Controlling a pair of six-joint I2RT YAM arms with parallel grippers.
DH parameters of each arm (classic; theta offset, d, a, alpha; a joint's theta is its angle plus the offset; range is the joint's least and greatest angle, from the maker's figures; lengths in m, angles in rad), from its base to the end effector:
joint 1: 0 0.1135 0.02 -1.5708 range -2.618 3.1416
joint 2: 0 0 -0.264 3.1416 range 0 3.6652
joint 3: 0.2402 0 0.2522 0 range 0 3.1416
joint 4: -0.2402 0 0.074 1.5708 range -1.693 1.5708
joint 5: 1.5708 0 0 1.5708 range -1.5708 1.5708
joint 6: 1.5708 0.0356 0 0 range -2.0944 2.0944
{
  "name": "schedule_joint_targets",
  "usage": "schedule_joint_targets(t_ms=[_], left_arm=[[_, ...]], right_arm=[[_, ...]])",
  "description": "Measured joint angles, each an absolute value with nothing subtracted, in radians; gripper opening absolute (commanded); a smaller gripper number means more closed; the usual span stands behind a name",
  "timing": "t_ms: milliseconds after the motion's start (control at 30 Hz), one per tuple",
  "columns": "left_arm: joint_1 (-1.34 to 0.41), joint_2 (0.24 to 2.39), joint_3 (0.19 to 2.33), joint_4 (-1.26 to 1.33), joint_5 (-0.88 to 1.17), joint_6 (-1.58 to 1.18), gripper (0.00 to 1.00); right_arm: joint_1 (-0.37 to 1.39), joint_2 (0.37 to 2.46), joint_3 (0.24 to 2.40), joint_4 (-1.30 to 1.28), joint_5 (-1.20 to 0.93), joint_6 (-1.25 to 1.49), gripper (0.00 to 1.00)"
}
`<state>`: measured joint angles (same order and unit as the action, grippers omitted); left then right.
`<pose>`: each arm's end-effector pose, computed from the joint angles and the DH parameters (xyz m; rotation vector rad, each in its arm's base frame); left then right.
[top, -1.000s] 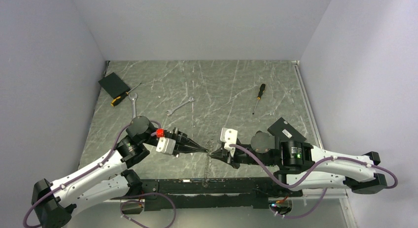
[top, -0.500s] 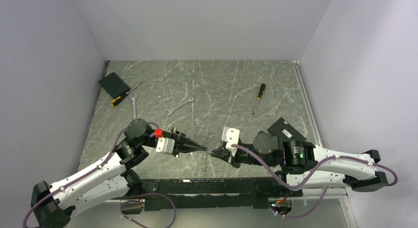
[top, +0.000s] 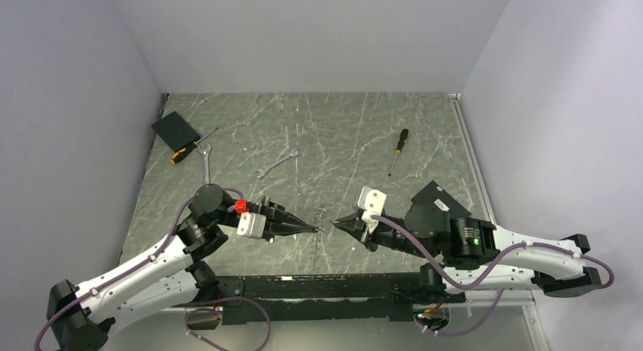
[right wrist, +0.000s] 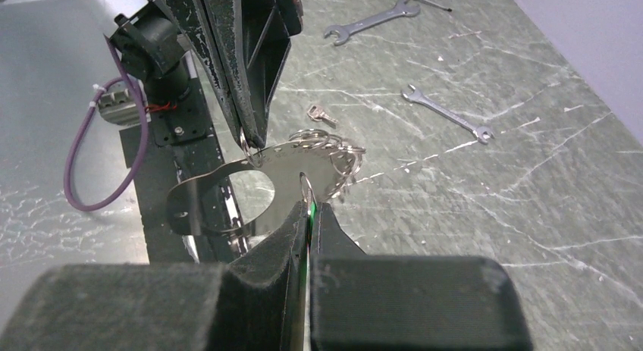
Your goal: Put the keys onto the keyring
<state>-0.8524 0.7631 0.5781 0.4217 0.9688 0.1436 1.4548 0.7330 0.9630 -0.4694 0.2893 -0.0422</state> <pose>0.0915 -0.1492 0.3320 1.3786 0.7242 -1.2096 0.0279 0.1515 0.3788 -1.1046 1.5005 0.7383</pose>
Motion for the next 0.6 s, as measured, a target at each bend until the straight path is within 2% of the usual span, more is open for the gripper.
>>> schedule_joint_targets(t_ms=[600], left_arm=[[-0.852, 0.777, 0.559, 0.503, 0.952, 0.114, 0.00]], right_arm=[[1.455, 0.791, 0.954, -0.451, 0.261, -0.046, 0.00]])
